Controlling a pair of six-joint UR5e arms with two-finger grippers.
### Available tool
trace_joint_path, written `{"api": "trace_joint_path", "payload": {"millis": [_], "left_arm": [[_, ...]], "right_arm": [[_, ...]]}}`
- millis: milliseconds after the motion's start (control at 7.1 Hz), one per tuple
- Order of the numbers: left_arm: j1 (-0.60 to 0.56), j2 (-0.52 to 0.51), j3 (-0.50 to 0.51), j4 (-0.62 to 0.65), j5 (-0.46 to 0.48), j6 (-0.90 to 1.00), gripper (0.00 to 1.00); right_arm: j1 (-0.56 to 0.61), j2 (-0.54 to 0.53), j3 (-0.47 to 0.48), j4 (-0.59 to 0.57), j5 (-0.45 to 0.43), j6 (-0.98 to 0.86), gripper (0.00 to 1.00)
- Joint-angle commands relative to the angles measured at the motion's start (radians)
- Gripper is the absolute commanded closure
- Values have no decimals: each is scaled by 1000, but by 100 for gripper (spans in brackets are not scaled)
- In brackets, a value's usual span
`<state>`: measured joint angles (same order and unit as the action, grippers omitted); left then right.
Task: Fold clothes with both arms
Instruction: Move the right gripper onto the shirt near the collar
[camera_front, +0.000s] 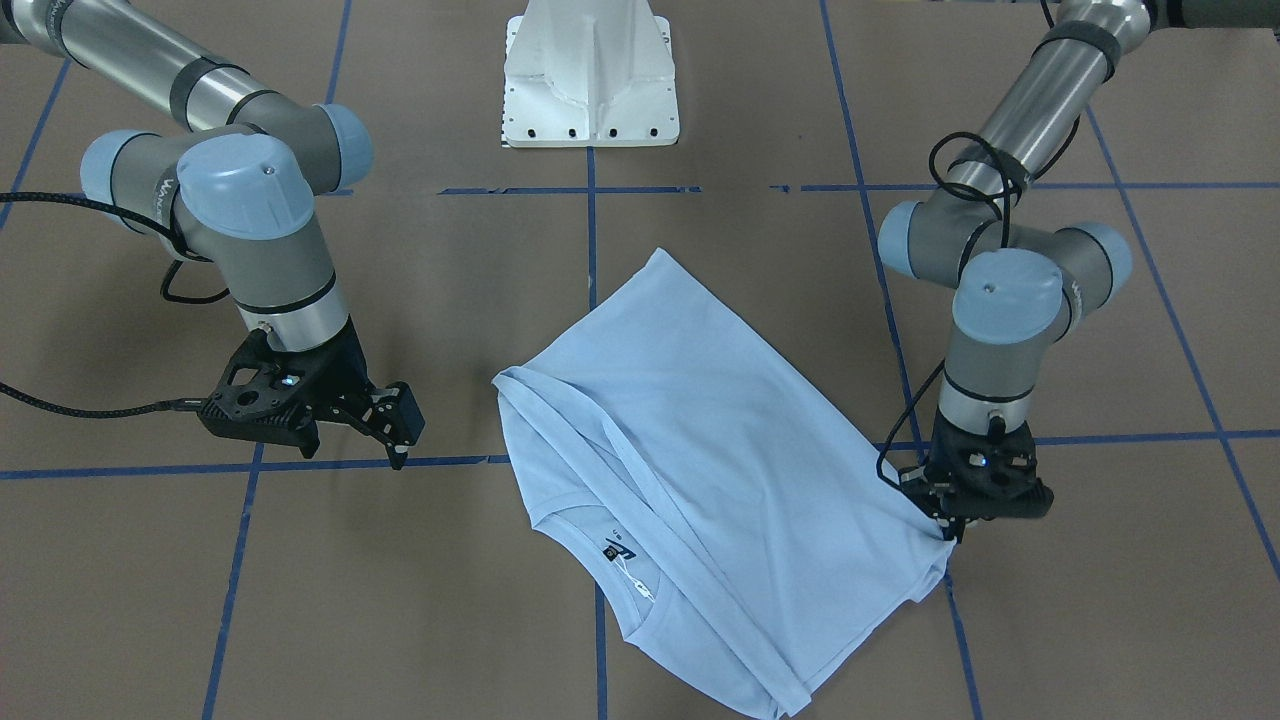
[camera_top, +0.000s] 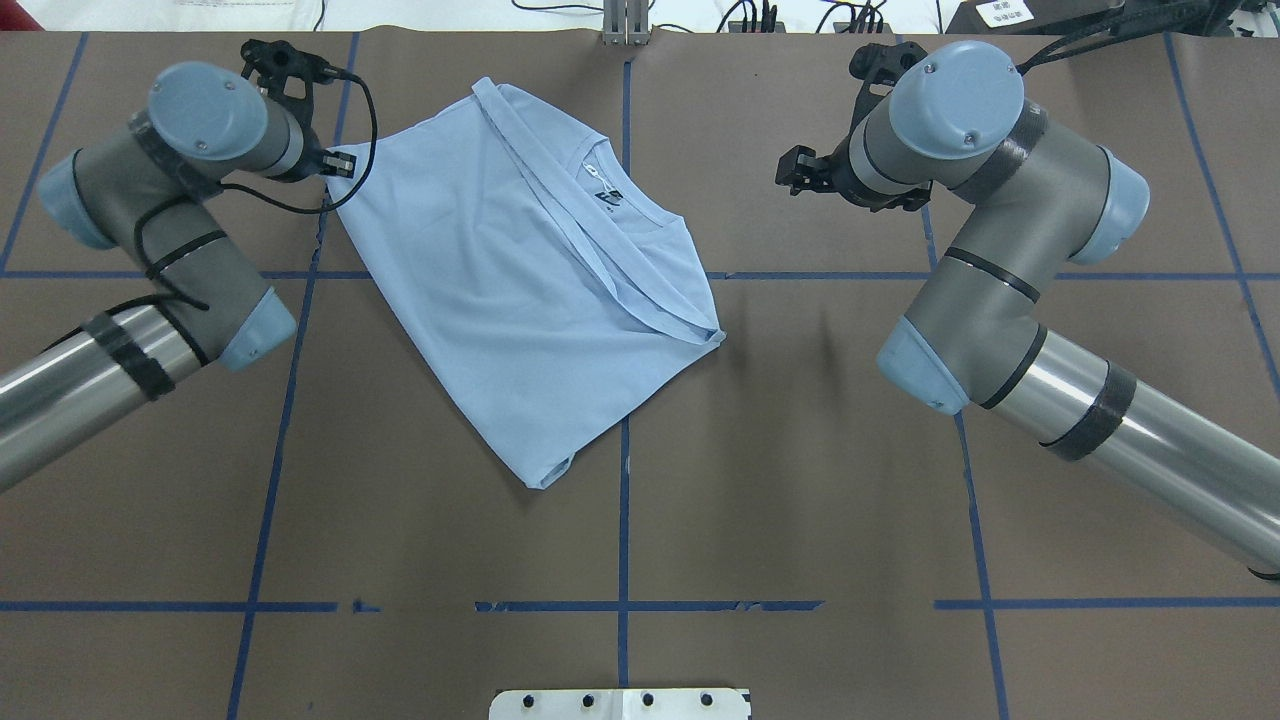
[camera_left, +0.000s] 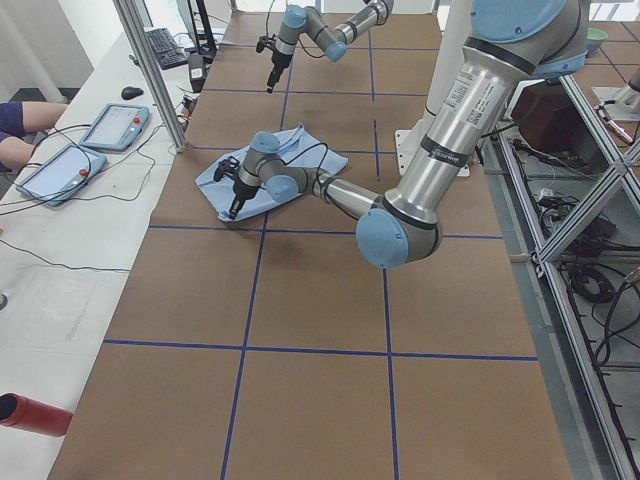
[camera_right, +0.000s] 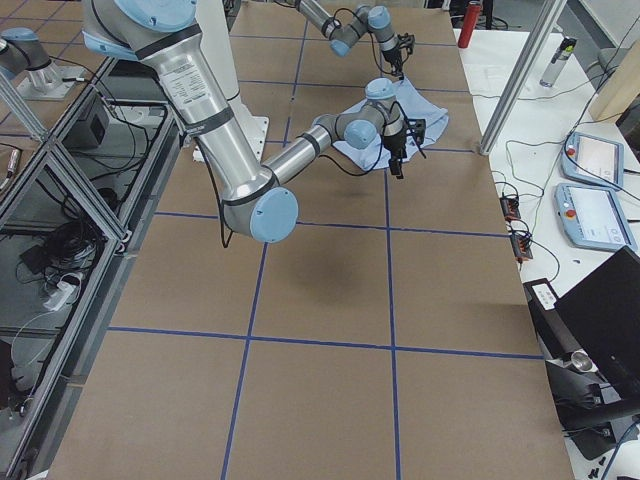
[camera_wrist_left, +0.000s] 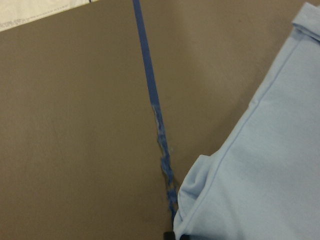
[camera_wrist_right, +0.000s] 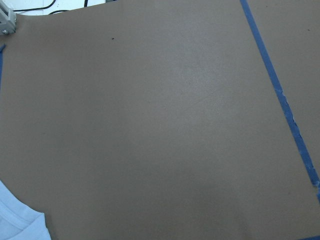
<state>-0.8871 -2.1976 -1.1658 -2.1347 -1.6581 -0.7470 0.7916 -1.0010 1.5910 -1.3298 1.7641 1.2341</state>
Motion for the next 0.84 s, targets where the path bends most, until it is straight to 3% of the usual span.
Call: {"api": "trace_joint_path", "payload": {"millis": [0,141,282,422,704], "left_arm": [[-65,-82,173,-125,5,106,100],[-79,-64,167,-131,0,129,2],[-79,-36,102,-146,-6,129,0],[-81,-10,53,-149,-84,129,0],[-81,22,-14,-151,-112,115,0]], "right_arm": [[-5,2,17,0,0,4,0],[-32,19,12,9,-26,1,0],[-64,45,1,14,-53,30,0],[-80,91,-38,9,-96,107,1],[-118,213,-185,12,-139,283,22]]}}
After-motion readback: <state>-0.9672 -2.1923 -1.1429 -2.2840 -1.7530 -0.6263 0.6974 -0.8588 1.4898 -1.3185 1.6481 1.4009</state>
